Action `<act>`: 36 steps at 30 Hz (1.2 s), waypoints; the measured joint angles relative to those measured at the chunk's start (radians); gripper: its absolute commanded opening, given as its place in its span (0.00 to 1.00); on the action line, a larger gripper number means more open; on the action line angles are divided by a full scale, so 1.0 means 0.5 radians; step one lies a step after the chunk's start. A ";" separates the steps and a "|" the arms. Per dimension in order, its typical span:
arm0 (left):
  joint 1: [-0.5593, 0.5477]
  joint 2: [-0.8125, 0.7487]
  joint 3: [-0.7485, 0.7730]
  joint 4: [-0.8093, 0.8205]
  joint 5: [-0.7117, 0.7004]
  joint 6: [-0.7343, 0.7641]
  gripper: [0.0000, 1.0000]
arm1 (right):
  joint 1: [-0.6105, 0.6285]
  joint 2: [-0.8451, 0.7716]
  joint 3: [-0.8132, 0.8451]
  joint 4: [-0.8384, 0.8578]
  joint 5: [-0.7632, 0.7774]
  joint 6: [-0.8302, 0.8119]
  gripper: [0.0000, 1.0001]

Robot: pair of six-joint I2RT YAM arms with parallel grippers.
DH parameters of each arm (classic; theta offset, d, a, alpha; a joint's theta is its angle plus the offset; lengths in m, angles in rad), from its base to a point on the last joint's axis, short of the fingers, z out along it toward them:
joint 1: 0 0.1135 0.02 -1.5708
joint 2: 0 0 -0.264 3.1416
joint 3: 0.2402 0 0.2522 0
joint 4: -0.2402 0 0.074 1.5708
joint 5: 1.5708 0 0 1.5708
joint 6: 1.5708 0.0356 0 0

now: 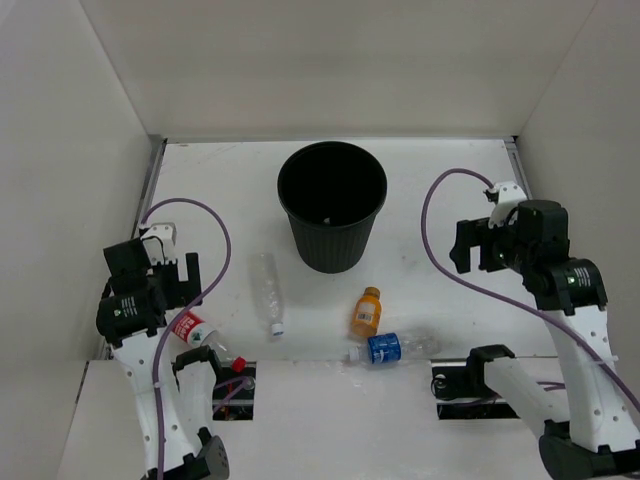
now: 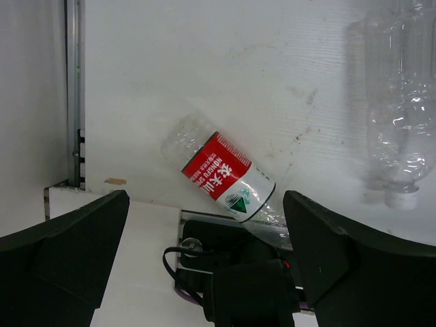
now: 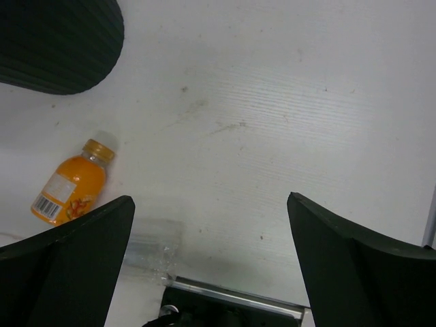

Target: Put the plastic bottles in the bin

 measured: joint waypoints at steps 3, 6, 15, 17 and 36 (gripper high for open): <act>-0.004 -0.017 0.002 -0.002 -0.005 0.007 1.00 | 0.000 -0.076 -0.013 -0.006 -0.032 -0.004 1.00; -0.008 -0.053 0.002 -0.002 -0.005 0.011 1.00 | 0.002 -0.138 -0.057 -0.011 -0.060 -0.038 1.00; 0.022 -0.133 0.002 0.013 -0.006 0.068 1.00 | 0.181 -0.445 -0.426 -0.088 0.014 -0.359 1.00; 0.048 -0.132 0.002 0.039 -0.005 0.076 1.00 | 0.233 -0.552 -0.515 -0.090 0.066 -0.454 1.00; 0.106 -0.105 0.097 0.192 -0.005 0.175 1.00 | 1.703 -0.014 -0.291 -0.523 0.016 -1.225 1.00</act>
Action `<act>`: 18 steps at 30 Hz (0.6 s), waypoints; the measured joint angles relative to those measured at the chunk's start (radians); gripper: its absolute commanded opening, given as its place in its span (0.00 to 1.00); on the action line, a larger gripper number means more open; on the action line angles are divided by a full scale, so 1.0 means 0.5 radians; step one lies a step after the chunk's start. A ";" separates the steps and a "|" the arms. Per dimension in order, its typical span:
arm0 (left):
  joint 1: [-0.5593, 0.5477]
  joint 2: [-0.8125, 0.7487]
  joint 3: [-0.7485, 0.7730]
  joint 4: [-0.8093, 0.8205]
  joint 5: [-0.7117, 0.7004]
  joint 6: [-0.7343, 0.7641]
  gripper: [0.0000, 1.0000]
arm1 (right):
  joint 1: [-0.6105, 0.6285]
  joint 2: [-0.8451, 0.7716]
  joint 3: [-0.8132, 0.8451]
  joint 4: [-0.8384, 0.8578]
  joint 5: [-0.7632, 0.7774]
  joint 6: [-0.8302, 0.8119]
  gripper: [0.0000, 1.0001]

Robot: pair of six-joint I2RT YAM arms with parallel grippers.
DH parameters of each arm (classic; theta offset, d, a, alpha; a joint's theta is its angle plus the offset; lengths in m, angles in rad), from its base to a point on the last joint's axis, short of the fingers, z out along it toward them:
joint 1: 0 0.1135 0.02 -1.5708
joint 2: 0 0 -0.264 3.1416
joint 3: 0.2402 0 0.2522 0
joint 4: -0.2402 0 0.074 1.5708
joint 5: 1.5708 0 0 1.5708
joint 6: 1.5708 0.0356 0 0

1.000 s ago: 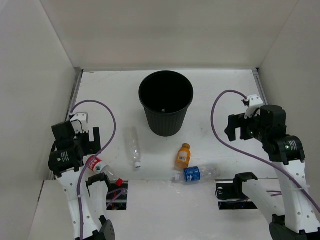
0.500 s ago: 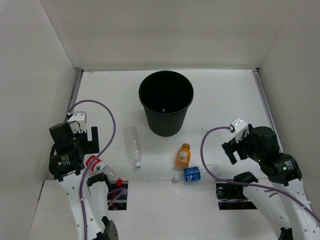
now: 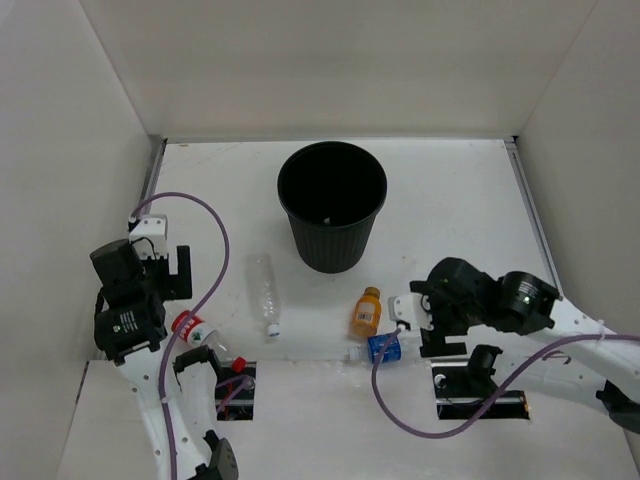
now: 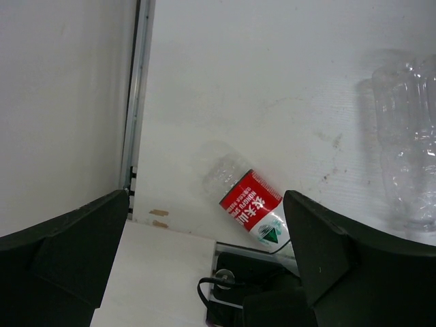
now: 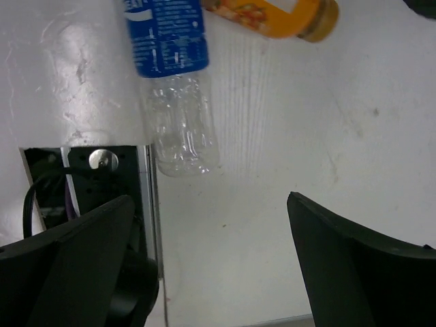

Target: Put the plastic bottles in the bin

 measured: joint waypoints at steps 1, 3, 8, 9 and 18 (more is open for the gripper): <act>0.000 0.001 0.010 0.012 0.001 0.008 1.00 | 0.088 0.043 -0.009 0.007 0.002 -0.027 1.00; 0.000 0.007 0.028 0.046 0.001 0.027 1.00 | 0.228 0.146 -0.036 0.061 0.004 -0.068 1.00; -0.002 0.090 0.126 0.167 0.000 0.063 1.00 | 0.420 0.524 -0.103 0.358 -0.046 -0.060 1.00; -0.002 0.115 0.155 0.195 0.000 0.066 1.00 | 0.432 0.607 -0.104 0.420 -0.060 -0.035 1.00; 0.013 0.214 0.364 0.350 0.005 0.091 1.00 | 0.722 1.088 -0.178 0.884 -0.127 0.295 1.00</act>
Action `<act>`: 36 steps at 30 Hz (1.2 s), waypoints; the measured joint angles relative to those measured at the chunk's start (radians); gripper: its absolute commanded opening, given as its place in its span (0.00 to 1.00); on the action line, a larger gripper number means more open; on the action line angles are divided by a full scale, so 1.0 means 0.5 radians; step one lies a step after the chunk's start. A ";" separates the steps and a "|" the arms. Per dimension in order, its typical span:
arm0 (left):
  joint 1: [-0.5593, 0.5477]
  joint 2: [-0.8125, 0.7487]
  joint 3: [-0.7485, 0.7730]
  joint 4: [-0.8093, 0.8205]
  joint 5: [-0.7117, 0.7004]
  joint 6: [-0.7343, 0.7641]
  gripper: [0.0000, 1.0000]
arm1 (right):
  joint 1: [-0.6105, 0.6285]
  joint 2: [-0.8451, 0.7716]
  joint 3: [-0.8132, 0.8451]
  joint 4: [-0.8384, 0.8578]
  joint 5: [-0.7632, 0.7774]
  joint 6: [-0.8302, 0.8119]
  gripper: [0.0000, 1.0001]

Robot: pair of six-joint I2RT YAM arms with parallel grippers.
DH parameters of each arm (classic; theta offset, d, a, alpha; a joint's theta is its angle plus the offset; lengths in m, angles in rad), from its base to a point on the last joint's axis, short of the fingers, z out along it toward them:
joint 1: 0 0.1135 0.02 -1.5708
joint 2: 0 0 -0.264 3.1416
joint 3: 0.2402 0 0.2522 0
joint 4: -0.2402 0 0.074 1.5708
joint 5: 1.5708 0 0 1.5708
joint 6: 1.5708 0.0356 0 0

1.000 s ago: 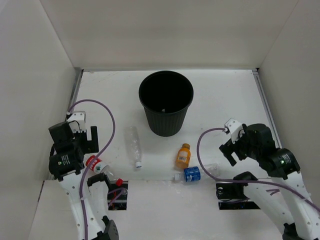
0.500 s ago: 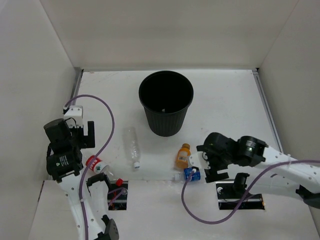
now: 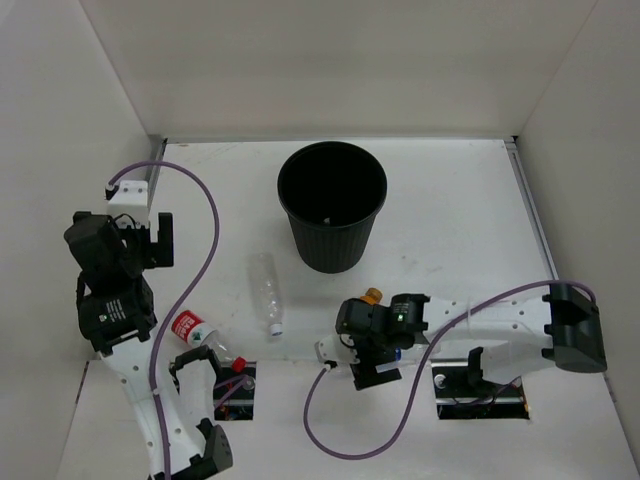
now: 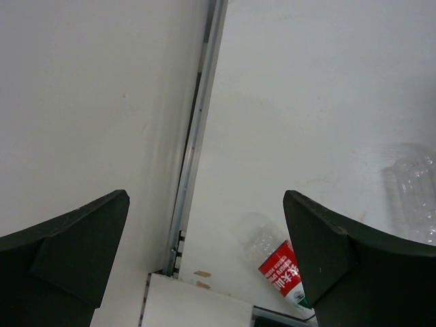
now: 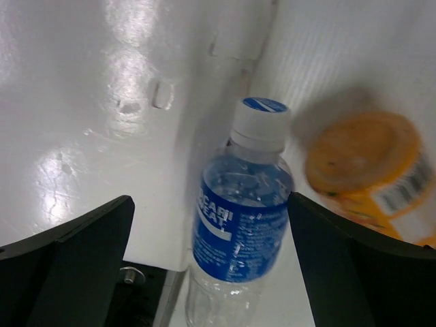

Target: Put the plastic bottles in the bin

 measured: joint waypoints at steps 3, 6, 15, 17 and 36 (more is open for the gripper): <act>0.003 -0.010 0.021 0.027 0.001 0.026 1.00 | 0.052 0.017 -0.051 0.089 0.008 0.070 0.99; 0.002 -0.017 0.021 0.050 0.002 0.049 1.00 | 0.047 0.034 -0.108 0.165 0.019 0.117 1.00; 0.002 -0.017 0.027 0.074 0.005 0.066 1.00 | 0.040 0.216 -0.266 0.240 0.079 0.181 0.66; 0.001 -0.017 0.039 0.074 0.004 0.069 1.00 | 0.040 0.218 -0.265 0.242 0.070 0.192 0.42; 0.002 -0.013 0.124 0.075 0.019 0.073 1.00 | -1.123 -0.256 0.357 0.110 0.446 0.423 1.00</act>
